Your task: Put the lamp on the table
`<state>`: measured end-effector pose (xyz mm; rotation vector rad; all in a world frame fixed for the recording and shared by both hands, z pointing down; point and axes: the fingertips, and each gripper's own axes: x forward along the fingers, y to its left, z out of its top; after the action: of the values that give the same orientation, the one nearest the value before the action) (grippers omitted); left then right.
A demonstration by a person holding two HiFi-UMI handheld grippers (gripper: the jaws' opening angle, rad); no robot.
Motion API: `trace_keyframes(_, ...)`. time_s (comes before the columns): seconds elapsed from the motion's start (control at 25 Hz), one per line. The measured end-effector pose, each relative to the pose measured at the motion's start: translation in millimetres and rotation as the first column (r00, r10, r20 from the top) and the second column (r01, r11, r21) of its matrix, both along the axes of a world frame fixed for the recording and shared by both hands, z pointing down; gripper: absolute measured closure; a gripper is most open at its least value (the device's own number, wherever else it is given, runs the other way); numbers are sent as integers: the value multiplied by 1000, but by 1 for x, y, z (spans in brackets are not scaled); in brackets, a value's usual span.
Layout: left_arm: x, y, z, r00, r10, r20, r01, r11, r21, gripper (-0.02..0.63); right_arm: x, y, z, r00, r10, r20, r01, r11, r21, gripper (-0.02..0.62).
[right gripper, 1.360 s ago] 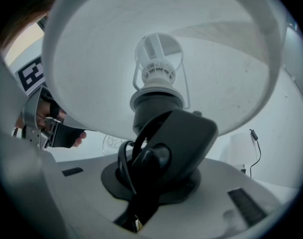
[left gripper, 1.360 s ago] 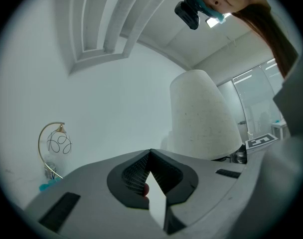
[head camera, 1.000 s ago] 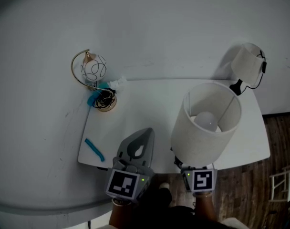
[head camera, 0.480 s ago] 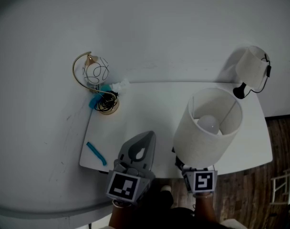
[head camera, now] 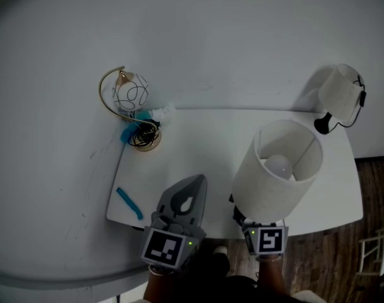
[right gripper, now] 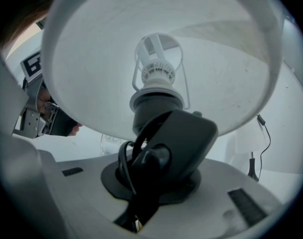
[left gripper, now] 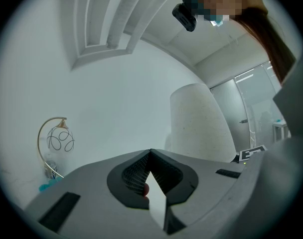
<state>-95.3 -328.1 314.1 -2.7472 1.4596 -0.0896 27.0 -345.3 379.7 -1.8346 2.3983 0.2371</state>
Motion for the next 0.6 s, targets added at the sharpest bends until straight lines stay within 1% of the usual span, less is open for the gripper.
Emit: trace_keyframes(0.6, 4, -9, 10, 1000, -3, 4, 3, 1000, -13, 603, 8, -16, 19, 1000, 5, 7, -4, 1000, -24, 526)
